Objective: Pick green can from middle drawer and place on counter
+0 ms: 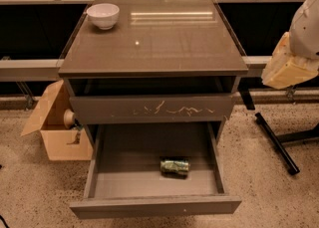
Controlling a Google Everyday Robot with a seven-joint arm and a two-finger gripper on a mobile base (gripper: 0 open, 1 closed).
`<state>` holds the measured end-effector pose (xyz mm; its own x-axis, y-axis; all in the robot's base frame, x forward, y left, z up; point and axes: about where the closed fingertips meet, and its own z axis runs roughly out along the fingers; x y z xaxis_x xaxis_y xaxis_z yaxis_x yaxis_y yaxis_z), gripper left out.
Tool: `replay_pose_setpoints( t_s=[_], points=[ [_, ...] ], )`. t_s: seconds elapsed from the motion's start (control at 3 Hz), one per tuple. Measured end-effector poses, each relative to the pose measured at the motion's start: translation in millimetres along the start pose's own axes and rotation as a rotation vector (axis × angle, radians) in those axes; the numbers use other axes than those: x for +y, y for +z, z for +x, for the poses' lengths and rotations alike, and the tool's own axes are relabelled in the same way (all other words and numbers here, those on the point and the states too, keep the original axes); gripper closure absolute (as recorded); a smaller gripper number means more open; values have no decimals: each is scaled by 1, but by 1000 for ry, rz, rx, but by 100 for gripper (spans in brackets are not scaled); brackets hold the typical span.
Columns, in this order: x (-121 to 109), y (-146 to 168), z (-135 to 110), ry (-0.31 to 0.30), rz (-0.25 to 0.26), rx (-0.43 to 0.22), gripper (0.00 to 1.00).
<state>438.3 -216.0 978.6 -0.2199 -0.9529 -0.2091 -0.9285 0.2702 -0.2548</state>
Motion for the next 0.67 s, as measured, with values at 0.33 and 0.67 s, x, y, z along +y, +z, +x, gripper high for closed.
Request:
replay_pose_setpoints(
  t_s=[0.33, 0.67],
  points=[
    [0, 0, 0, 0, 0, 0, 100],
    [0, 0, 0, 0, 0, 0, 88]
  ],
)
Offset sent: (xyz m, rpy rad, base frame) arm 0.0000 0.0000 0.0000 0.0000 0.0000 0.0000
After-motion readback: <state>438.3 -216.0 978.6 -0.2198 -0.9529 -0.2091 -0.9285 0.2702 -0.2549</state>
